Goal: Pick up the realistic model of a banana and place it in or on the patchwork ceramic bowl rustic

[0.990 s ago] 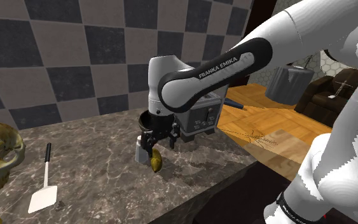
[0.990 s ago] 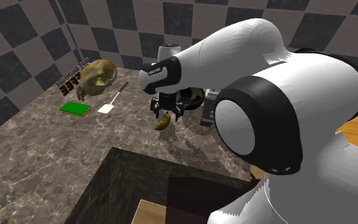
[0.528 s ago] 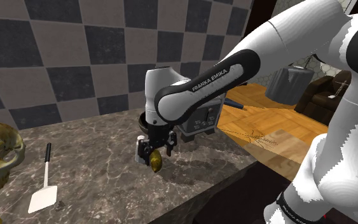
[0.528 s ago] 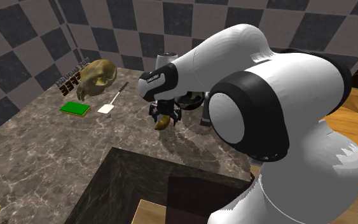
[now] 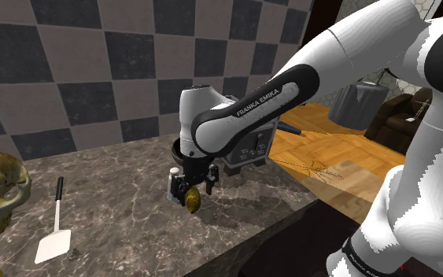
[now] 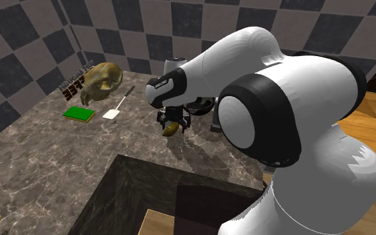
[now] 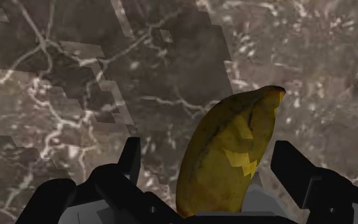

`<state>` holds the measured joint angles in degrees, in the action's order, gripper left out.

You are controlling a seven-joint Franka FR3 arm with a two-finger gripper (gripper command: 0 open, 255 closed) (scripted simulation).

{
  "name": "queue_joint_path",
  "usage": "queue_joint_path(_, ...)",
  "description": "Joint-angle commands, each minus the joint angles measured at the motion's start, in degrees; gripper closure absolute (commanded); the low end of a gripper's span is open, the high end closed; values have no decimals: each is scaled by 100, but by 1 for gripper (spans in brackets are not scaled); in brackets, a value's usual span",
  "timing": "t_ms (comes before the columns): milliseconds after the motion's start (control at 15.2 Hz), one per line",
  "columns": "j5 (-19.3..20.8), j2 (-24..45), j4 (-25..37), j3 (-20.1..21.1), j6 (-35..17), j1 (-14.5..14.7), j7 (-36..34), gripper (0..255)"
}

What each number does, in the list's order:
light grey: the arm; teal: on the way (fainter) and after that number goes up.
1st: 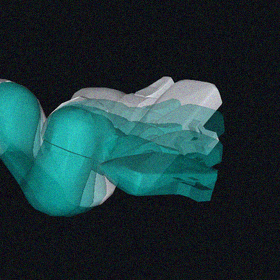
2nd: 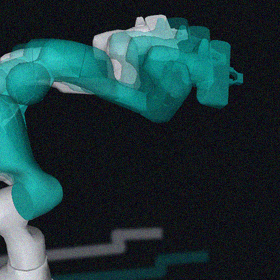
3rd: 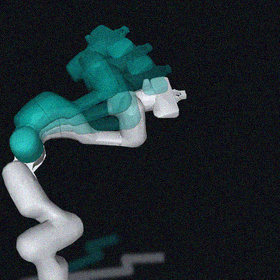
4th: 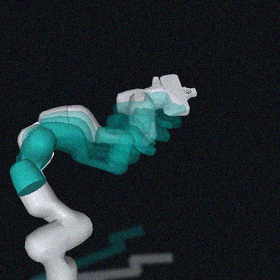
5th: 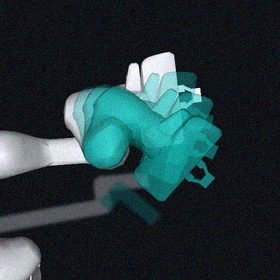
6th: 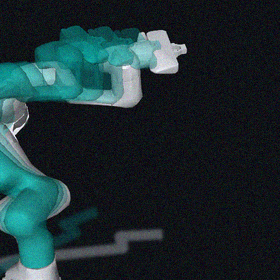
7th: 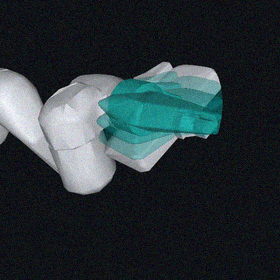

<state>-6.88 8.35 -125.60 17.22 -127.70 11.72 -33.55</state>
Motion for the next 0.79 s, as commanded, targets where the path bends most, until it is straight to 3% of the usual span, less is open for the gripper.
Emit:
queue_joint_path(0, 0, 0, 0, 0, 0, 0, 0, 0)
queue_joint_path(66, 0, 0, 0, 0, 0, 0, 0, 255)
queue_joint_path(726, -12, -50, 23, 2, 72, -4, 1, 255)
